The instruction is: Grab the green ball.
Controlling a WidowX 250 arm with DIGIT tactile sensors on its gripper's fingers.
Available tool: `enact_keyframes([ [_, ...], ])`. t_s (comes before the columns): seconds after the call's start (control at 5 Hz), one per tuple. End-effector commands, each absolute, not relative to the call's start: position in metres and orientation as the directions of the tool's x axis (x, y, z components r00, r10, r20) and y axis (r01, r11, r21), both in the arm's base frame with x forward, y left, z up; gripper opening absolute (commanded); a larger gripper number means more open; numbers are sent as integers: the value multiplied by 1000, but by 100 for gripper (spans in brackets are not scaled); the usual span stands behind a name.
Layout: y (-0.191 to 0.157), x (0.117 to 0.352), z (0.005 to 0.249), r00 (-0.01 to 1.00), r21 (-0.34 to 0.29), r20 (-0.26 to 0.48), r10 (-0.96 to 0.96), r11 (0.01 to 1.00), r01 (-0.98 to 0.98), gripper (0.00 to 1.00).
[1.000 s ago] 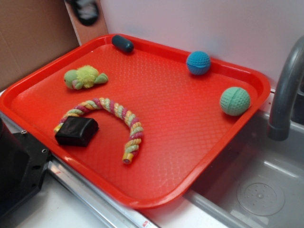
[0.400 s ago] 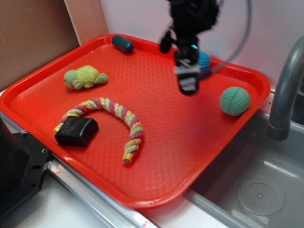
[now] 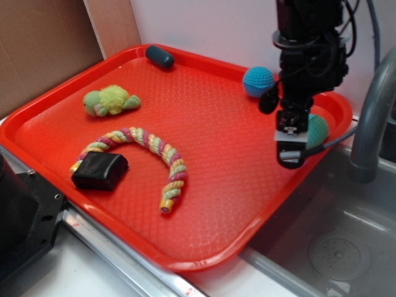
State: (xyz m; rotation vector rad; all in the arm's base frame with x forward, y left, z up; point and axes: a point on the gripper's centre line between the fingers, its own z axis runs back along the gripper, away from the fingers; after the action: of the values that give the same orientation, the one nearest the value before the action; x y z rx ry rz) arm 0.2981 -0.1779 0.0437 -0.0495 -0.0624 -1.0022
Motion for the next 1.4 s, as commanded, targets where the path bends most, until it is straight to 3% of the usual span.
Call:
enact_keyframes([
  [0.0, -196, 297, 59, 529, -1, 123, -840, 533, 846, 0],
  [0.4, -194, 295, 58, 531, 11, 130, -837, 537, 844, 0],
  [0.6, -189, 290, 67, 543, 14, 124, -831, 548, 836, 63],
  [0.8, -168, 274, 107, 573, 39, 192, -797, 590, 806, 100],
  [1.0, -142, 262, 133, 584, -26, 267, -767, 600, 800, 100],
  [1.2, -139, 265, 120, 568, -56, 266, -779, 576, 816, 100],
])
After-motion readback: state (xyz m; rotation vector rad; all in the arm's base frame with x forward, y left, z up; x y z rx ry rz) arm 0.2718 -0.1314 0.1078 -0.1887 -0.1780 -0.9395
